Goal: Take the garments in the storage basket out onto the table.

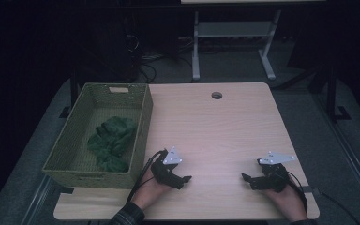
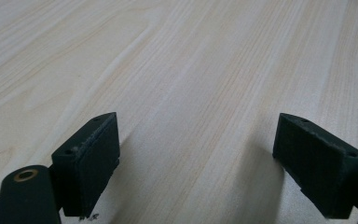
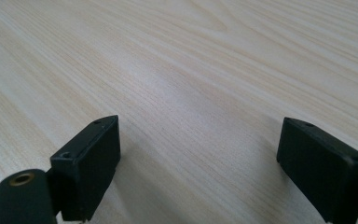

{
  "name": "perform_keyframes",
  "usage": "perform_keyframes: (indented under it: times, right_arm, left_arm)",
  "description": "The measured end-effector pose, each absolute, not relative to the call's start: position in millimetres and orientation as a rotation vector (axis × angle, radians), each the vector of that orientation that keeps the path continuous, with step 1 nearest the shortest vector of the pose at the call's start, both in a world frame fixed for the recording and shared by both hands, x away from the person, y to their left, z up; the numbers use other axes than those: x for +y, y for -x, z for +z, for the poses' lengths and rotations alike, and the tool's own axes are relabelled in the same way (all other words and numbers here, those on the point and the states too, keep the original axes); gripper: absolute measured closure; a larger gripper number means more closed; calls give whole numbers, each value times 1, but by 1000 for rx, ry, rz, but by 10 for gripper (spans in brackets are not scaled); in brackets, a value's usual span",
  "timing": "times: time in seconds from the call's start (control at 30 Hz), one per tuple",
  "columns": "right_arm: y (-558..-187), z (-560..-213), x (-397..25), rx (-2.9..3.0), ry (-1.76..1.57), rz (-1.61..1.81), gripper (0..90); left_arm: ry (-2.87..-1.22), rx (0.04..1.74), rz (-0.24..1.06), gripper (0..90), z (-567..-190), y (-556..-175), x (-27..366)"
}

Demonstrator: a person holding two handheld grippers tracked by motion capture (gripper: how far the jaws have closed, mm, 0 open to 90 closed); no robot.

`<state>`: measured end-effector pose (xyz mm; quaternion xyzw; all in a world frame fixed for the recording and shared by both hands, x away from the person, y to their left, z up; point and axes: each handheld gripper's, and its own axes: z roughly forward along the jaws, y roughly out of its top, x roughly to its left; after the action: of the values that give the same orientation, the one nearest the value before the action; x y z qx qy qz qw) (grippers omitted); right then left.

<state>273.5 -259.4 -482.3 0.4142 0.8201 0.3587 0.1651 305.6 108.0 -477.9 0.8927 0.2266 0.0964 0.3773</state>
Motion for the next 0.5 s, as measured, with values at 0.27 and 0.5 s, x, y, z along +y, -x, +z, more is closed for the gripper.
perform_keyframes:
  times: [0.27, 0.5]
  right_arm:
    - [-273, -482, -260, 2337, -1177, 1023, 130]
    - [-273, -482, -260, 2339, -1179, 1023, 130]
  left_arm:
    - [-2306, 586, 243, 129, -476, -306, 106]
    - [-2350, 595, 220, 137, -471, -304, 102]
